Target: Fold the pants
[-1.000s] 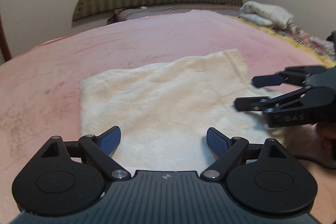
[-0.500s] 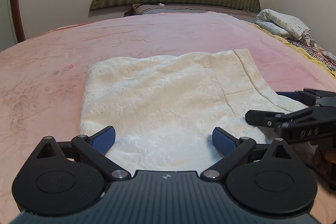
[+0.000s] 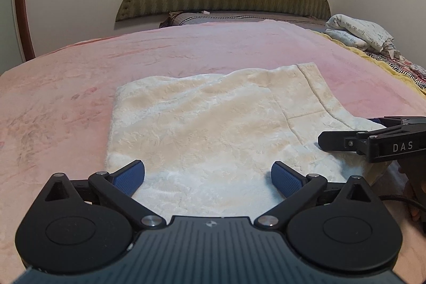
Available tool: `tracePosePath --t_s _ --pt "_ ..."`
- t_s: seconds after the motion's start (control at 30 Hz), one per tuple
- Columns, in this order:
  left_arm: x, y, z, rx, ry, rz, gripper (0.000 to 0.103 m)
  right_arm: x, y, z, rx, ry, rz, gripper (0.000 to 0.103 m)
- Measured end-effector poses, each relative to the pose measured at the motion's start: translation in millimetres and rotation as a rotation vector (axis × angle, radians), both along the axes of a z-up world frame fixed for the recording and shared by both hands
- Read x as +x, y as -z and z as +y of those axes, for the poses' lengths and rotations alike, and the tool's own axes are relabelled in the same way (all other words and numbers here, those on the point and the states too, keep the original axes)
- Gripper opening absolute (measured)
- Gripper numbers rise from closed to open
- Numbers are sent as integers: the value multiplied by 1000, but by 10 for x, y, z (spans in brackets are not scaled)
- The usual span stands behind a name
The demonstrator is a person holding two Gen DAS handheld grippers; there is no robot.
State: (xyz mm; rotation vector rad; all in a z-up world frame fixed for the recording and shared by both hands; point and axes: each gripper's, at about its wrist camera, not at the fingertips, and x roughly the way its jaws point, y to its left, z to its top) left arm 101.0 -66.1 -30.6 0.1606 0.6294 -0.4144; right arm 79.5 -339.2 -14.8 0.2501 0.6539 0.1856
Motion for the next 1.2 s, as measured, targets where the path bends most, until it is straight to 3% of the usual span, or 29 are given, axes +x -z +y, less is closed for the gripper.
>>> tracePosePath --t_s 0.2,0.3,0.4,0.5,0.53,0.57,0.63,0.77,0.83,0.93,0.97,1.03,1.1,1.13,1.2 --pt "-81 -271 266 16 -98 -134 103 -2 9 -23 24 3 -3 103" --pt "48 -359 515 -23 -156 -120 103 -17 7 -106 72 -2 -7 103" --pt "371 -301 825 -139 -163 65 101 44 -3 -252 165 -21 13 103" --pt "715 -56 1152 -399 -119 358 100 136 -25 -354 217 -79 48 103" --pt "766 8 1229 -470 -116 395 100 161 -29 -386 238 -100 56 103" --pt "776 28 1296 -518 -115 381 101 185 -30 -416 268 -129 64 103" --pt "847 47 1320 -555 -84 401 101 232 -25 -448 322 -166 78 102" --pt "972 121 1236 -665 28 450 102 353 -2 -439 342 -184 96 90" --pt "1025 189 1122 -680 52 460 101 431 16 -442 364 -180 95 86" --pt "1018 169 1023 -654 45 434 99 531 49 -465 354 -135 102 50" --pt "1007 156 1003 -640 42 427 97 537 67 -472 351 -116 107 42" --pt "953 134 986 -607 37 395 80 496 79 -476 358 -112 95 37" --pt "894 108 973 -532 11 349 45 432 51 -444 337 -111 78 30" --pt "881 99 990 -502 5 325 41 401 22 -420 325 -110 64 29" --pt "855 84 1077 -514 7 296 25 351 -38 -363 305 -110 40 23"
